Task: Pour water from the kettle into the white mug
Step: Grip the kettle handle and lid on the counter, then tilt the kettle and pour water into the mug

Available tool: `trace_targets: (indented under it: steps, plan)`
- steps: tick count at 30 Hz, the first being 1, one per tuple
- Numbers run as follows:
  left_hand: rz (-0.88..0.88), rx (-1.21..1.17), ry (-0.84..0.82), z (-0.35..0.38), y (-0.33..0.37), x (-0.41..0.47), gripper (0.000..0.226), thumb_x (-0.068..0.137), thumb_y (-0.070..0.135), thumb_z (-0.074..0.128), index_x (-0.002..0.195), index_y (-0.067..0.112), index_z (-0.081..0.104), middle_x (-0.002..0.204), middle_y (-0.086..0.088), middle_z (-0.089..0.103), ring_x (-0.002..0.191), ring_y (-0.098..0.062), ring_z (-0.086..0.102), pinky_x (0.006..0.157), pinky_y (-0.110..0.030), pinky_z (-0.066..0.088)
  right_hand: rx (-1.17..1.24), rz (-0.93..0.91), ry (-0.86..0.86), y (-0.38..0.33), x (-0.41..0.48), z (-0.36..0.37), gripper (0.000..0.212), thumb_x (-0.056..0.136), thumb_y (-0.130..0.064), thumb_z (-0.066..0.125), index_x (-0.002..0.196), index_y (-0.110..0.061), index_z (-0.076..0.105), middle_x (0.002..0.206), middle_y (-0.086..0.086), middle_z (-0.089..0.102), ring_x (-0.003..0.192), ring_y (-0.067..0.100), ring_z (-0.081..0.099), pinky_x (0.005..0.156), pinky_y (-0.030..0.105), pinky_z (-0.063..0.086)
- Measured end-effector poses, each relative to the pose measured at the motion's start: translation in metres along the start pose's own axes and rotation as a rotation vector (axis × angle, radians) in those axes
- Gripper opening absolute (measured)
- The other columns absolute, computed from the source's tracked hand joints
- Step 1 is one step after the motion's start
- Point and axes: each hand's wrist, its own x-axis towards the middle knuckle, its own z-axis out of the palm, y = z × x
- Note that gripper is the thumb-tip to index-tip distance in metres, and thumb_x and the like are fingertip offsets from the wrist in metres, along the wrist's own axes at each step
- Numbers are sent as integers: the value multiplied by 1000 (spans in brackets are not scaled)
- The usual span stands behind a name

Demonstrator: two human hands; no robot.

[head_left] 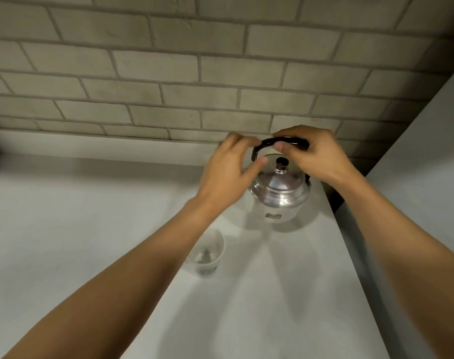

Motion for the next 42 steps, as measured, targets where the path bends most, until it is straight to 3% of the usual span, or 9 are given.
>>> trace_targets:
  steps: [7, 16, 21, 25, 29, 32, 35, 39, 42]
  plan:
    - [61, 106, -142, 3, 28, -92, 45, 105, 45, 57, 149, 35, 53, 158, 9, 48, 130, -23, 55, 86, -48, 61, -37, -88, 27, -21, -48, -20, 29, 90, -44, 76, 117, -34, 78, 98, -37, 72, 103, -11, 70, 90, 8, 51]
    - [30, 78, -218, 19, 48, -134, 44, 107, 42, 52, 150, 33, 52, 160, 8, 48, 144, -31, 47, 99, -54, 56, -112, -139, -9, -42, -87, -14, 28, 91, -39, 77, 114, -26, 81, 101, -27, 71, 98, -18, 67, 88, 3, 46]
    - [93, -6, -236, 20, 47, -147, 44, 106, 27, 62, 148, 15, 58, 155, -8, 55, 140, -35, 52, 112, -48, 46, -180, -160, -55, -56, -98, -11, 28, 91, -36, 76, 113, -20, 82, 103, -14, 75, 94, -21, 65, 86, 0, 44]
    - [93, -36, -158, 19, 46, -157, 41, 103, 22, 66, 143, 10, 62, 149, -15, 60, 133, -36, 59, 114, -45, 46, -231, -184, -98, -70, -100, -5, 27, 90, -37, 77, 112, -21, 83, 100, -11, 77, 92, 1, 71, 85, 5, 48]
    - [70, -121, -99, 19, 44, -167, 39, 101, 19, 69, 139, 8, 65, 147, -17, 61, 131, -34, 62, 111, -46, 49, -282, -205, -146, -82, -99, -1, 30, 90, -41, 76, 113, -23, 82, 94, -16, 73, 88, 0, 68, 80, -1, 43]
    - [25, -187, -92, 20, 42, -172, 40, 102, 20, 68, 140, 9, 65, 150, -17, 58, 135, -36, 60, 111, -48, 50, -296, -225, -192, -91, -97, 1, 30, 90, -40, 76, 114, -23, 82, 92, -14, 74, 82, -11, 64, 76, -1, 40]
    - [21, -225, -45, 22, 42, -176, 39, 101, 17, 69, 139, 6, 65, 149, -18, 59, 133, -34, 61, 110, -45, 50, -329, -282, -248, -103, -95, 2, 31, 90, -39, 75, 114, -20, 82, 91, -15, 72, 73, -13, 62, 75, 1, 41]
    - [-1, -281, 21, 25, 43, -179, 40, 100, 13, 70, 139, 5, 65, 148, -19, 59, 133, -31, 61, 113, -39, 48, -380, -343, -315, -118, -91, 4, 32, 91, -39, 73, 113, -18, 83, 93, 3, 82, 78, 18, 74, 75, 29, 53]
    - [-22, -313, 66, 29, 43, -180, 39, 100, 13, 71, 138, 6, 66, 148, -19, 60, 132, -30, 62, 113, -35, 48, -405, -343, -338, -127, -88, 6, 34, 91, -42, 71, 113, -19, 83, 95, 4, 82, 81, 23, 75, 75, 34, 54]
